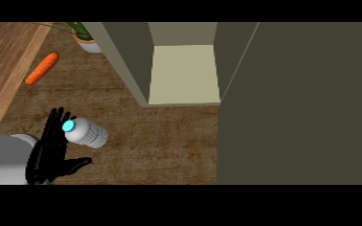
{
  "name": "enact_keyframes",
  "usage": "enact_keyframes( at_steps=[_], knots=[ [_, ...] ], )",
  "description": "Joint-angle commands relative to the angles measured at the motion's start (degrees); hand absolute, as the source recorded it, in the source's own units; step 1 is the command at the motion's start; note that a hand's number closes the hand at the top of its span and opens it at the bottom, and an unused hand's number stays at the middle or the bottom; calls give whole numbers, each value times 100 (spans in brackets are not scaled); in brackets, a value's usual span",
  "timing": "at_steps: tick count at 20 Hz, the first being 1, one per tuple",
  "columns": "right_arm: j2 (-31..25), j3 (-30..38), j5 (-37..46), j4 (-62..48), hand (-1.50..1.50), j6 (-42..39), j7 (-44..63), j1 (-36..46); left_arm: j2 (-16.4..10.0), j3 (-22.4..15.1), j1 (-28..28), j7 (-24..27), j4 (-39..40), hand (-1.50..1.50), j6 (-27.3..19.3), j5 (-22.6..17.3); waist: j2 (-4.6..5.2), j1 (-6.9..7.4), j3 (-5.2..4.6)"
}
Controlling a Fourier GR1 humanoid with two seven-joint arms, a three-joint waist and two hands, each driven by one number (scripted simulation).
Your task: Pick up the bottled water, place it into the cabinet and close the cabinet
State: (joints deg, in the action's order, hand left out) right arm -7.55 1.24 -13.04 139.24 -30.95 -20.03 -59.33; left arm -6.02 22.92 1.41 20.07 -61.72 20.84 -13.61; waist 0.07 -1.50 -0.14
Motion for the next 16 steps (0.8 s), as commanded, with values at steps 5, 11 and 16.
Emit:
enact_keyframes(
  at_steps=[5,11,16],
  knots=[
    [-172,451,-715,1019,-150,-144,185,-495,-292,109,393,893,1275,-150,-14,308,1,38,2],
    [3,447,-582,966,-150,-107,76,-578,-83,131,1081,1177,1991,-150,-315,305,3,30,3],
    [-92,592,-674,811,-150,-127,6,-407,-441,357,1282,1600,2990,-150,691,5,34,53,-6]
  ],
)
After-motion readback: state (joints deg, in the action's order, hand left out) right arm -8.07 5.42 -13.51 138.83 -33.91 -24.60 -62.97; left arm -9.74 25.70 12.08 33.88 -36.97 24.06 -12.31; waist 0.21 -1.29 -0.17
